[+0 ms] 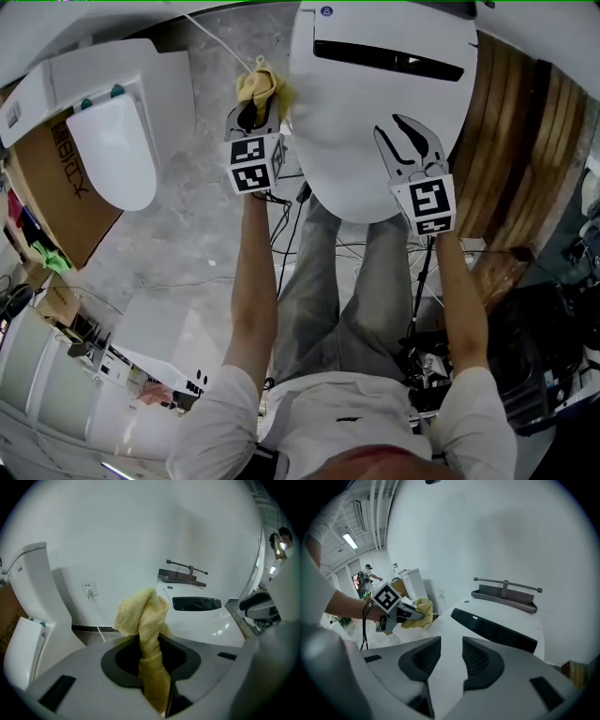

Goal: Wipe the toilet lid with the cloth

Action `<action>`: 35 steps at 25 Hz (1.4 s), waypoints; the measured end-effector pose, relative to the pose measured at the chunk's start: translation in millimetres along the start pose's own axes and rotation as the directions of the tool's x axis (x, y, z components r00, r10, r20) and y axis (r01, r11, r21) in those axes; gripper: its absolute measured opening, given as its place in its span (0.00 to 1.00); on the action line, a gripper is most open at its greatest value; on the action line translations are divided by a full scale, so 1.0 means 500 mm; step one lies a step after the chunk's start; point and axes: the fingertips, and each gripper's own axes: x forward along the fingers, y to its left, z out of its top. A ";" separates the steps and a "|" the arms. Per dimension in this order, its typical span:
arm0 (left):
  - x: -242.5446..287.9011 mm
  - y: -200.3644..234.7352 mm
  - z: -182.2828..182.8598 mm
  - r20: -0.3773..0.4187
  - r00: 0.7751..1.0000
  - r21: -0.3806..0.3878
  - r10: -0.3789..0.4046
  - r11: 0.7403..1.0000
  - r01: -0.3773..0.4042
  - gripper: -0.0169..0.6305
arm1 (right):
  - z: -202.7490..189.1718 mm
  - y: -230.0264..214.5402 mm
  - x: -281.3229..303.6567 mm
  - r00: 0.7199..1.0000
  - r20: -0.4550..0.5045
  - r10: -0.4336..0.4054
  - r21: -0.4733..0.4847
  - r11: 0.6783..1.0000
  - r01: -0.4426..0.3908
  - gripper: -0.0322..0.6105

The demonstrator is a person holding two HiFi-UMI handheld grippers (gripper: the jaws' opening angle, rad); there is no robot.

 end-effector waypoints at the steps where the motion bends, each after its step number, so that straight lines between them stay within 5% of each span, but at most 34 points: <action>1: -0.005 0.006 -0.005 -0.003 1.000 0.005 0.004 1.000 -0.004 0.19 | -0.001 0.003 -0.002 1.000 0.000 -0.006 0.000 1.000 0.006 0.30; 18: -0.011 -0.043 -0.080 -0.012 0.999 0.029 -0.035 0.999 0.035 0.19 | -0.048 0.008 -0.021 0.999 -0.010 -0.039 0.035 0.999 0.039 0.29; 35: -0.016 -0.174 -0.129 -0.018 1.000 0.052 0.004 0.999 -0.003 0.19 | -0.115 -0.041 -0.070 1.000 -0.022 0.019 0.049 0.999 -0.018 0.29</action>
